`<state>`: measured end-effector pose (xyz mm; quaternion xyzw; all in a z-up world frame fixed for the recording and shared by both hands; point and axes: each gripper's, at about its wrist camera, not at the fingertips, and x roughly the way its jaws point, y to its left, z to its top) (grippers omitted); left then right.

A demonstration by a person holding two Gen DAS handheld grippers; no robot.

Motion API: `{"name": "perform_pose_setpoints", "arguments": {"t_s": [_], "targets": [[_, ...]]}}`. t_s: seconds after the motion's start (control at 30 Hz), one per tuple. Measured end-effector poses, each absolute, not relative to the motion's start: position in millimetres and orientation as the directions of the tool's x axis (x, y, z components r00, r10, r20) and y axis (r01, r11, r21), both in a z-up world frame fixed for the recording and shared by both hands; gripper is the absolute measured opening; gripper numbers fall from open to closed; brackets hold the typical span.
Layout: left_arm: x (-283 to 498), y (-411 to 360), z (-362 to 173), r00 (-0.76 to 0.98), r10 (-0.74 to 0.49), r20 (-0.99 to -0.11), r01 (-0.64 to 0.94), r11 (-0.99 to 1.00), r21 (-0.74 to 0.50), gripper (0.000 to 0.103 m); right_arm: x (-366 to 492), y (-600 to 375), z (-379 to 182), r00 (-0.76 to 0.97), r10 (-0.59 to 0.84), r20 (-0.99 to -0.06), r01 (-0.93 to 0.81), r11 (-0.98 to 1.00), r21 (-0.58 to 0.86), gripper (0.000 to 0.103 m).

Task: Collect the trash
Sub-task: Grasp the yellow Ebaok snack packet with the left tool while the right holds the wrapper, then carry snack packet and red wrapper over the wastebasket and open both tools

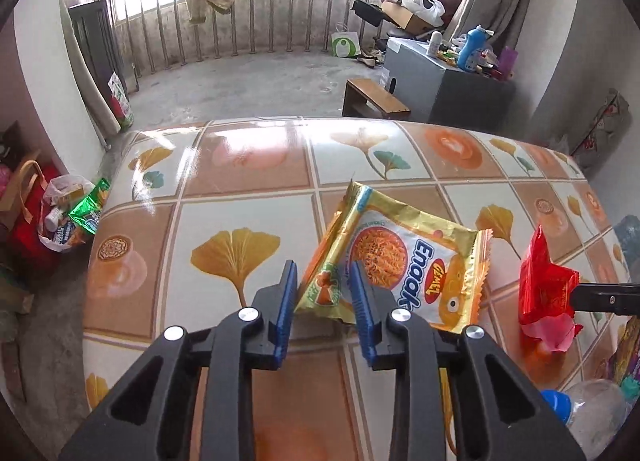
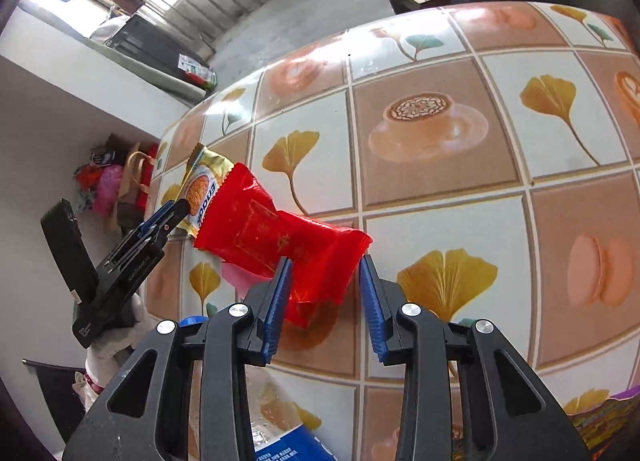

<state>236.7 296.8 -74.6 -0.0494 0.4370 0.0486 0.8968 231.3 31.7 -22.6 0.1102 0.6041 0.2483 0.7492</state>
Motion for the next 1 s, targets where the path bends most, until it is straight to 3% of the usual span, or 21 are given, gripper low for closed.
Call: {"name": "perform_pose_setpoints", "arguments": {"t_s": [0.17, 0.4, 1.0], "targets": [[238, 293, -76, 0.612, 0.085, -0.787, -0.133, 0.991, 0.004, 0.014, 232, 40, -24, 0.126, 0.502, -0.856, -0.249, 0.851, 0.463, 0.013], [237, 294, -74, 0.616, 0.076, -0.784, -0.134, 0.991, -0.009, 0.006, 236, 40, -21, 0.118, 0.535, -0.836, -0.241, 0.833, 0.499, 0.004], [192, 301, 6, 0.751, 0.002, -0.66, -0.117, 0.985, -0.13, 0.005, 202, 0, 38, 0.266, 0.707, -0.655, -0.246, 0.707, 0.664, 0.001]]}}
